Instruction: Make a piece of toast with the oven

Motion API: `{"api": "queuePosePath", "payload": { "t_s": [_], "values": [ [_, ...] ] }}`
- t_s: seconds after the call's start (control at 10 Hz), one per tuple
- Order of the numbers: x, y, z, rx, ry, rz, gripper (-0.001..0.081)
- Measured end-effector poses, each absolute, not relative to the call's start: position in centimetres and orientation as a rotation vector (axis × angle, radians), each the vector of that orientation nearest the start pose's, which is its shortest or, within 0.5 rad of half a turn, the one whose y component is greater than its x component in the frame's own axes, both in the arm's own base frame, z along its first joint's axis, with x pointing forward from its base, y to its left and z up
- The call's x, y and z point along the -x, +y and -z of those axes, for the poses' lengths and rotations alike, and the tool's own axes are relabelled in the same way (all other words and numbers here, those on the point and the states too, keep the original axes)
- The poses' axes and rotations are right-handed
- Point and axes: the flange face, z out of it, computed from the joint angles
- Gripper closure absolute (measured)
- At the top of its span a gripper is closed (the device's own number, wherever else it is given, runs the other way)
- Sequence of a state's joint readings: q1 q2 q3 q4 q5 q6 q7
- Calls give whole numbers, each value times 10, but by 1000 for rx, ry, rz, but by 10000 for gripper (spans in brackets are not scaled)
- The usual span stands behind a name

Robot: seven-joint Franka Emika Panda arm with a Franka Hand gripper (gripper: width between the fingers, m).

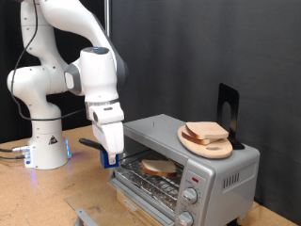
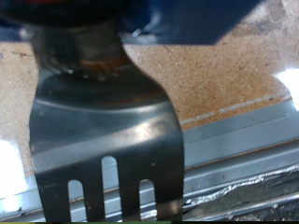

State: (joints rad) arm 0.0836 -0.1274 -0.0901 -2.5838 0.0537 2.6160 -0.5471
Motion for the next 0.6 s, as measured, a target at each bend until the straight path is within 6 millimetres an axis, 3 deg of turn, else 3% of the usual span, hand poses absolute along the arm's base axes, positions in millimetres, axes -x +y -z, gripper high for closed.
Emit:
{"api": "queuePosePath", "payload": {
  "t_s": [0.4,0.6],
  "values": [
    [-453,-8,-321,3013,-699,294,381],
    [-445,-26,-317,2960,-596,379,381]
  ]
}}
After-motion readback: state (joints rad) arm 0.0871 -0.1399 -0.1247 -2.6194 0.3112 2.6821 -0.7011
